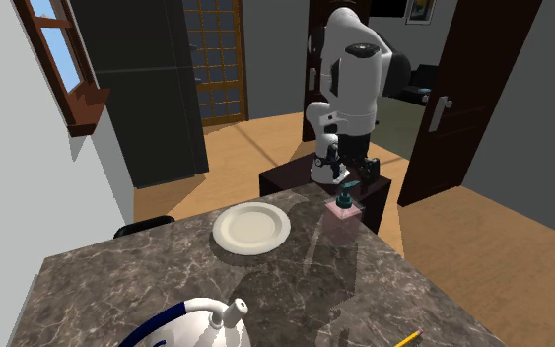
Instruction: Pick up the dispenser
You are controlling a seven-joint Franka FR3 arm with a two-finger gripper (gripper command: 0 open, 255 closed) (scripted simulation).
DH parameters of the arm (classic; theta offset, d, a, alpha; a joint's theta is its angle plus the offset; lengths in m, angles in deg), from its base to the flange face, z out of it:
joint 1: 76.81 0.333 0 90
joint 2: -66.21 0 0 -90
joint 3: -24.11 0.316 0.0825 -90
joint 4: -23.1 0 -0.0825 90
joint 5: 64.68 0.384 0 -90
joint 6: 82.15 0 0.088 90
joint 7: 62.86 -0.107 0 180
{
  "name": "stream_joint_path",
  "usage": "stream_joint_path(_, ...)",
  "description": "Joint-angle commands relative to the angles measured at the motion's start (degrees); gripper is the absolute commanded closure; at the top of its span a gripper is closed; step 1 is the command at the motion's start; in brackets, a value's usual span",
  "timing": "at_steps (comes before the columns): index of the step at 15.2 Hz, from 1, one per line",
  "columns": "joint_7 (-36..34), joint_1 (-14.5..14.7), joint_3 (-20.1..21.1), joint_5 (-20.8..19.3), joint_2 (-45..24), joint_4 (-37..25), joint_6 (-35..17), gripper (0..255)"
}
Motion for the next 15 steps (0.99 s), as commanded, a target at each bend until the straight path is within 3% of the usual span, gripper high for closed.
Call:
stream_joint_path(1, -0.2, 0.1, 0.0, -0.2, -0.5, 1.0, -1.4, 0)
stream_joint_path(5, -0.3, 0.2, 0.0, -0.6, -1.0, 2.4, -3.3, 0)
stream_joint_path(6, -0.3, 0.2, 0.0, -0.5, -1.0, 2.5, -3.4, 255)
stream_joint_path(15, -0.3, 0.2, 0.0, -0.6, -1.1, 2.4, -3.3, 255)
